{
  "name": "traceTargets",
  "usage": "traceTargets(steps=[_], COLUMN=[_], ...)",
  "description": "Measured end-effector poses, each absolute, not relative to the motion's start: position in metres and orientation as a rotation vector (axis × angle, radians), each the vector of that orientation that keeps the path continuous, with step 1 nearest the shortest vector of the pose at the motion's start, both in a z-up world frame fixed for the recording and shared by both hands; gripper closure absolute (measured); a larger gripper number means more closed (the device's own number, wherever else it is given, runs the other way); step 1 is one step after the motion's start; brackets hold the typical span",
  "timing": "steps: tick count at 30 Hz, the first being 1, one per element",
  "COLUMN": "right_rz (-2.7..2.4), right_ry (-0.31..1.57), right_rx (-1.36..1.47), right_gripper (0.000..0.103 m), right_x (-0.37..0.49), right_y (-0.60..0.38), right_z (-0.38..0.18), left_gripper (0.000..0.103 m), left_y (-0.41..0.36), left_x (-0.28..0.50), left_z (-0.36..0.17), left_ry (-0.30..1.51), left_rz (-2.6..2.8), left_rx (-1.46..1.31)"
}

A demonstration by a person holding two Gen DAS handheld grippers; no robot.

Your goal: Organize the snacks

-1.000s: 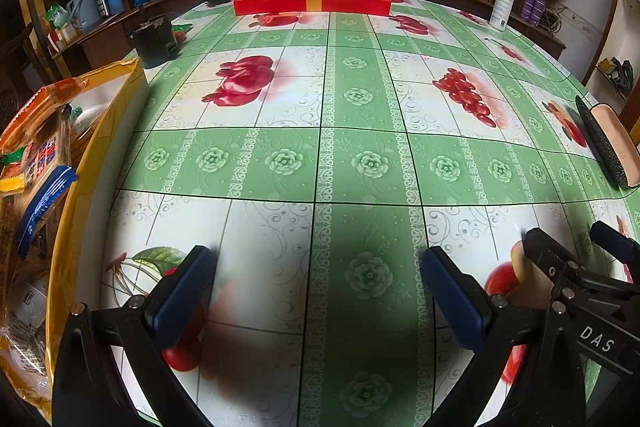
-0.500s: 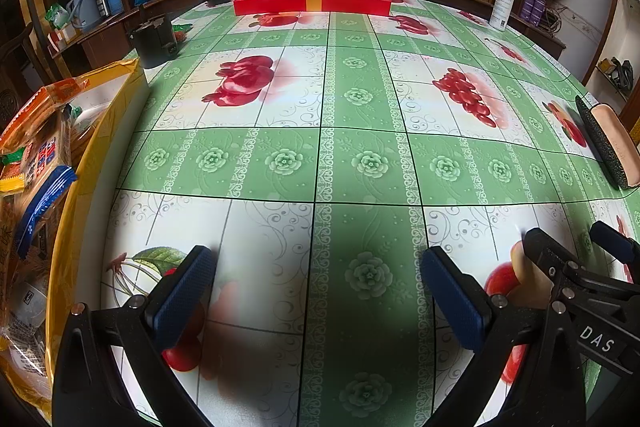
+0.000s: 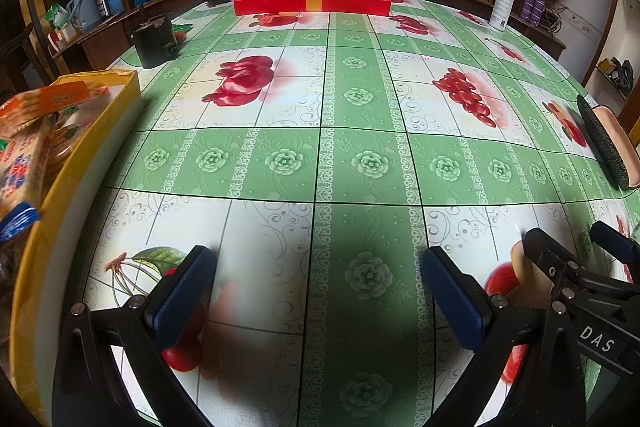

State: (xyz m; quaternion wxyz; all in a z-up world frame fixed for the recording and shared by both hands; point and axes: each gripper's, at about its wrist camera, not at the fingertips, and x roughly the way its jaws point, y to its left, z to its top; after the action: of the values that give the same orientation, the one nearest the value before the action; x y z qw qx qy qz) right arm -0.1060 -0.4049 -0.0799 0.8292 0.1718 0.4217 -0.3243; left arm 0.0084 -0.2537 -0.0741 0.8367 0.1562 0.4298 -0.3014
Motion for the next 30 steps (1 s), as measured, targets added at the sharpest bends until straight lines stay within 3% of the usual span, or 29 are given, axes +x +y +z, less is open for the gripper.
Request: traceTargets(steps=[30], right_rz=[-0.690], right_ry=[0.895], right_rx=[0.365], right_gripper=[0.001], right_x=[-0.105], right_y=[-0.405], right_z=[-0.081], left_gripper=[0.000], left_y=[-0.264], left_x=[0.009], left_z=[-0.076], left_ry=[0.909], left_rz=[-0.640], left_rx=[0.333])
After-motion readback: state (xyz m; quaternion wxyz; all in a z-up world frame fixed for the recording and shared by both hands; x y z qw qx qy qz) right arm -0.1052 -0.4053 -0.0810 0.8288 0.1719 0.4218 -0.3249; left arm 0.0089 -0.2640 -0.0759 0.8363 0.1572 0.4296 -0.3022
